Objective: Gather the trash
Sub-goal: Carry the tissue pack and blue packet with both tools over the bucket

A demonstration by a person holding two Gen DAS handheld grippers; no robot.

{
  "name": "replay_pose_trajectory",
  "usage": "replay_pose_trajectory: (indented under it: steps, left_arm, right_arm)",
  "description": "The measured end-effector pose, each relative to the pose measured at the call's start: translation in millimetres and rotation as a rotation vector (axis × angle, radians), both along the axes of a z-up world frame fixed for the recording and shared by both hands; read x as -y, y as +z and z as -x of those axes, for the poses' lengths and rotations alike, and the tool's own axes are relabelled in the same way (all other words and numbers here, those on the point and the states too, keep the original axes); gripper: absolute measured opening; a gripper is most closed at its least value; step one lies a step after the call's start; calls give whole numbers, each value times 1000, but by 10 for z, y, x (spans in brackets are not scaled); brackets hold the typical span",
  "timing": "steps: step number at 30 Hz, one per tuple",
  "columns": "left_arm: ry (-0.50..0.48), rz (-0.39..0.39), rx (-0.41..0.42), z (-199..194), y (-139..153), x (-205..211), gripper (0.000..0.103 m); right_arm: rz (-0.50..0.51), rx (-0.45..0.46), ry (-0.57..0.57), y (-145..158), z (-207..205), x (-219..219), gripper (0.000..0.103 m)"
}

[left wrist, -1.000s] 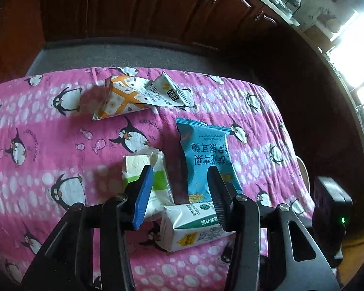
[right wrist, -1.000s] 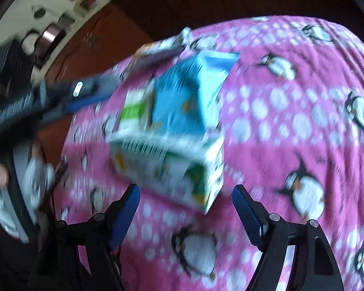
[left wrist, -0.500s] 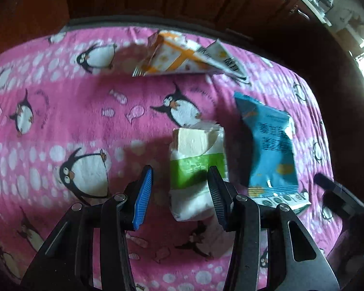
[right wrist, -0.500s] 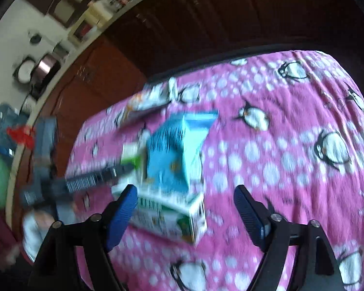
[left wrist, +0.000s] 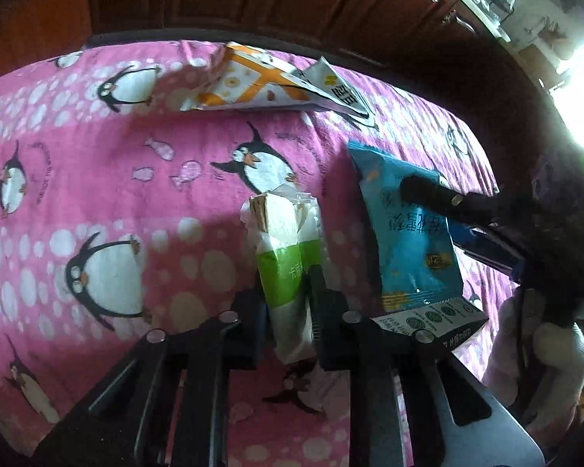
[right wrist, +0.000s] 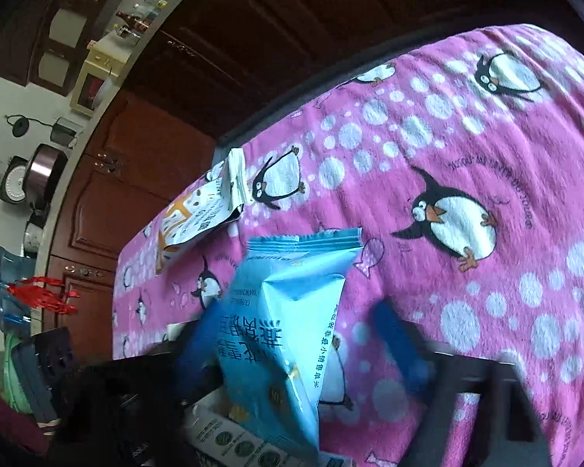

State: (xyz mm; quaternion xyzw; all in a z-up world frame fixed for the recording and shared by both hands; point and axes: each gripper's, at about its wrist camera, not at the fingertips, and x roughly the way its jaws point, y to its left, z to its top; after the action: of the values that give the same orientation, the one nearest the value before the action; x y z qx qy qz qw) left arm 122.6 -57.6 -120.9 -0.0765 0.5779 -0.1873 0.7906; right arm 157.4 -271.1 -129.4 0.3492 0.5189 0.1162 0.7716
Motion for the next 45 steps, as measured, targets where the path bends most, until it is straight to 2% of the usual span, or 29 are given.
replay_pose_trajectory:
  steps: [5,12,16,23,33,45]
  left_arm:
    - [18,2,29,60,130,-115,11]
    - [20,36,95,173,504,-277,11]
    - [-20,54,147,292,759,-154,11]
    - [-130,56,212,536,1034,418,11]
    - [-318,54,267,939,1233,1411,11]
    - [-551,54,284,1366,1232,2632,11]
  right_arm:
    - [22,43,51,104,170,-37,37]
    - [21,181,9,604,529,233,35]
    - [29,230,-2,807,783,358,35]
    - [63,269,-56,1000,1294,667,35]
    - [128,283,-220,1076,2063,1425,35]
    - [169,208,-482,930,2969,2452,35]
